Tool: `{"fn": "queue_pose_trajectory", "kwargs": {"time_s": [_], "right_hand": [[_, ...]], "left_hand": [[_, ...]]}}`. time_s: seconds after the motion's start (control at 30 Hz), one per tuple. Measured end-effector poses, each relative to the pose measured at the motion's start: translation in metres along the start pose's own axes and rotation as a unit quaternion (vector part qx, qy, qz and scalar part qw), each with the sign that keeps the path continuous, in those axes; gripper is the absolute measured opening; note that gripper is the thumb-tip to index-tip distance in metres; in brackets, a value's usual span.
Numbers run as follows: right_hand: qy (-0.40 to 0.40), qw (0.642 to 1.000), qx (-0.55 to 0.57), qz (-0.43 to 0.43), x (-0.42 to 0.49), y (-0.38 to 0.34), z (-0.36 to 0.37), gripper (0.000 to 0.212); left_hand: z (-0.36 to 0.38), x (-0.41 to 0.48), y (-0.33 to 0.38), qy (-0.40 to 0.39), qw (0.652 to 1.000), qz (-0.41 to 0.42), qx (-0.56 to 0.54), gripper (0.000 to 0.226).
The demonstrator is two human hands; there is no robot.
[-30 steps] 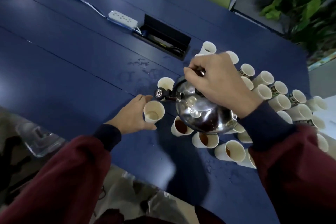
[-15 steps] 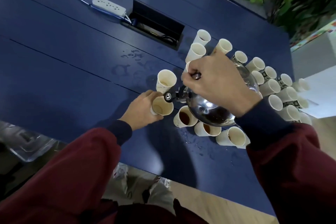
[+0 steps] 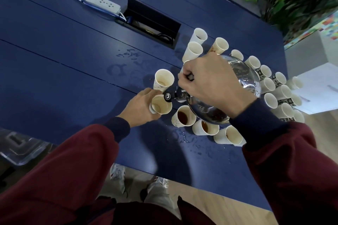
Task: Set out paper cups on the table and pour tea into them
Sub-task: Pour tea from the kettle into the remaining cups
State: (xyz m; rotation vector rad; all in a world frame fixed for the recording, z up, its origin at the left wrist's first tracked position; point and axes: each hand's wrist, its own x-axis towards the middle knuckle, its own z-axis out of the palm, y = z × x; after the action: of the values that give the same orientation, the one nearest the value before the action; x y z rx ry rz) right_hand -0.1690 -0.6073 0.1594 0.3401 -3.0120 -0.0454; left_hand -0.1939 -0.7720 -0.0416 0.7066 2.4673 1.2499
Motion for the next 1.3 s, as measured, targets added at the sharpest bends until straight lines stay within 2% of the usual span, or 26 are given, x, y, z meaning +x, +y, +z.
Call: {"fn": "queue_pose_trajectory", "kwargs": {"time_s": [0.4,0.93,1.1,1.3], "right_hand": [[-0.035,0.998,-0.044,-0.023,0.007,-0.008,0.003,0.031],[-0.035,0.997,-0.069,-0.02,0.01,-0.014,-0.003,0.032],[-0.041,0.997,-0.061,0.0,0.012,-0.015,-0.002,0.032],[-0.018,0.998,-0.013,0.066,0.007,-0.005,-0.005,0.035]], "left_hand": [[0.002,-0.001,-0.004,0.014,0.999,0.043,-0.018,0.053],[0.001,0.003,-0.015,0.001,0.998,0.069,0.001,0.067],[-0.002,0.003,-0.018,-0.004,0.998,0.065,0.005,0.066],[-0.007,0.005,-0.015,-0.017,0.998,0.051,0.015,0.059]]}}
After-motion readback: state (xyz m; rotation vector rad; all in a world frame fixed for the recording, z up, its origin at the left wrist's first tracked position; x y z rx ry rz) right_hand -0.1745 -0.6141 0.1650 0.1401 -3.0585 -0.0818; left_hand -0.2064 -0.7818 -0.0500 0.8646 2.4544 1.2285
